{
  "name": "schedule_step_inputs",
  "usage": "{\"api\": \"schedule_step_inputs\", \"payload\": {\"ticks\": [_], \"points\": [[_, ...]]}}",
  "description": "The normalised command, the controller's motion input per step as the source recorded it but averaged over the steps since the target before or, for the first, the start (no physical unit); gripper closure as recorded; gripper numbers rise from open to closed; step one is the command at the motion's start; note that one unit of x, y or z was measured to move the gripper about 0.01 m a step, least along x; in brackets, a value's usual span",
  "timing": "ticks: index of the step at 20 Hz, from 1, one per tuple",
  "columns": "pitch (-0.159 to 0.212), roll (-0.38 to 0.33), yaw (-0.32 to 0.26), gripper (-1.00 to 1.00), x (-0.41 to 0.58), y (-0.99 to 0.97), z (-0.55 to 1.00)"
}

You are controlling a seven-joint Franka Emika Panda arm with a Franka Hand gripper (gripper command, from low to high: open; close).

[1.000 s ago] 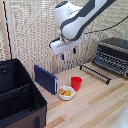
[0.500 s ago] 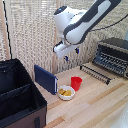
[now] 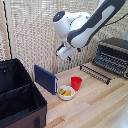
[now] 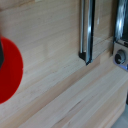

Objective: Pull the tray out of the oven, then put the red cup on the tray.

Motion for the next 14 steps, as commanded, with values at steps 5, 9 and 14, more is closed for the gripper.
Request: {"api": "schedule_step_inputs", "payload": {"ticks": [5,9,14], "points": [[-0.050,-0.355,0.086,-1.00,0.000,-0.36,-0.02],[-0.025,-0.332,0.065,-1.00,0.010,-0.47,-0.06],[-0.001,-0.264,0.059,-1.00,0.131,-0.55,-0.11]]}}
